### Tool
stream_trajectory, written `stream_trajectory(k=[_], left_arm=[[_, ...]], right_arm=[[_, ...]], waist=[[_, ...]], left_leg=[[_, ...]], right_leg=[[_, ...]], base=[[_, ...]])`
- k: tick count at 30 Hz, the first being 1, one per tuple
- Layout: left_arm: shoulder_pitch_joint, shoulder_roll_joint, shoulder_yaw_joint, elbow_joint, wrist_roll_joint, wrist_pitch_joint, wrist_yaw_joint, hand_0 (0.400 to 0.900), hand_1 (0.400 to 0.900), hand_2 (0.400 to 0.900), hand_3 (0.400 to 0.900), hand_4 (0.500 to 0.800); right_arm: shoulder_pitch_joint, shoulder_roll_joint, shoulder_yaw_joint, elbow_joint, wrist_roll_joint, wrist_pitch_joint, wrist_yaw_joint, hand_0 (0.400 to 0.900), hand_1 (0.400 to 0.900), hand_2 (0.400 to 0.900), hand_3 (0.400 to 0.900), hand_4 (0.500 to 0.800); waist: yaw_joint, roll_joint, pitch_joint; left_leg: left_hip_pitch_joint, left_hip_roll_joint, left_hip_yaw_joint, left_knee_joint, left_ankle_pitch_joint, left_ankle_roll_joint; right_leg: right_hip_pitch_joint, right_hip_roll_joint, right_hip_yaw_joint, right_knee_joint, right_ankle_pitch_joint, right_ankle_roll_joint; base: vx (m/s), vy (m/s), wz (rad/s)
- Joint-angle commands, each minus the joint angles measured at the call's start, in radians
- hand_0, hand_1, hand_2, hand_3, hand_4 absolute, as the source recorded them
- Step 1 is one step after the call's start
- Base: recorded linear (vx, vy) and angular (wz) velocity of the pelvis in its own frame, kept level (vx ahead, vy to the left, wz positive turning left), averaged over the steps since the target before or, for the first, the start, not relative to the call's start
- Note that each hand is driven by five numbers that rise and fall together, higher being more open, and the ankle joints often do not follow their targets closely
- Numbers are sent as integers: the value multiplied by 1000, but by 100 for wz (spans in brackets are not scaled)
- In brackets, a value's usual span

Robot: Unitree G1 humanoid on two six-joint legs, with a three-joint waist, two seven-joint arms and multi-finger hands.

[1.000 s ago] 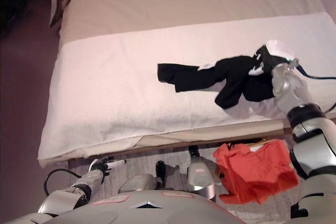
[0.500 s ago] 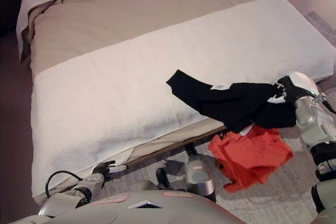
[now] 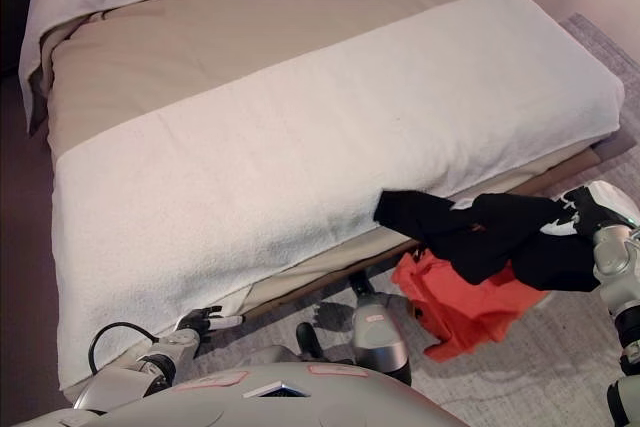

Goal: Put the clothes on the bed into the basket.

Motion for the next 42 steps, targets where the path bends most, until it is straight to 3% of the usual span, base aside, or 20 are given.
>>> stream_trajectory(k=[1,7,8,9,35,42], left_arm=[[-7,44,-25,29,25,-3,10,900,900,900,900,800],[-11,39,-36,25,21,-2,11,900,900,900,900,800],[-9,38,-37,26,20,-2,12,900,900,900,900,800],[-7,35,-37,24,19,-2,13,900,900,900,900,800],[-8,40,-42,31,23,3,11,900,900,900,900,800],[-6,43,-39,36,19,-3,6,900,900,900,900,800]], right_arm=[[-129,-105,-65,-3,14,-26,-46,400,400,400,400,500],[-190,-76,1,17,9,-23,-42,400,400,400,400,500],[-203,-70,11,26,4,-21,-49,502,502,502,502,561],[-215,-62,20,29,0,-20,-53,900,900,900,900,800],[-279,-12,118,129,-44,3,-14,900,900,900,900,800],[-249,98,104,312,23,-2,-5,900,900,900,900,800]], waist=[[23,1,-17],[41,5,-16],[44,6,-15],[48,7,-13],[80,5,-22],[89,9,-29]], left_leg=[[-55,25,-54,10,13,-40],[-60,24,-70,10,16,-42],[-60,24,-72,10,17,-43],[-61,23,-75,11,18,-43],[-75,25,-111,12,28,-49],[-77,26,-114,12,29,-49]], right_leg=[[55,-6,14,86,-66,21],[65,-12,0,80,-68,17],[66,-13,-3,78,-69,17],[68,-14,-5,77,-68,16],[92,-22,-43,57,-71,6],[98,-22,-48,49,-71,4]], base=[[2,-14,6],[-4,-16,11],[-7,-16,12],[-9,-17,12],[-1,-6,4],[0,0,0]])
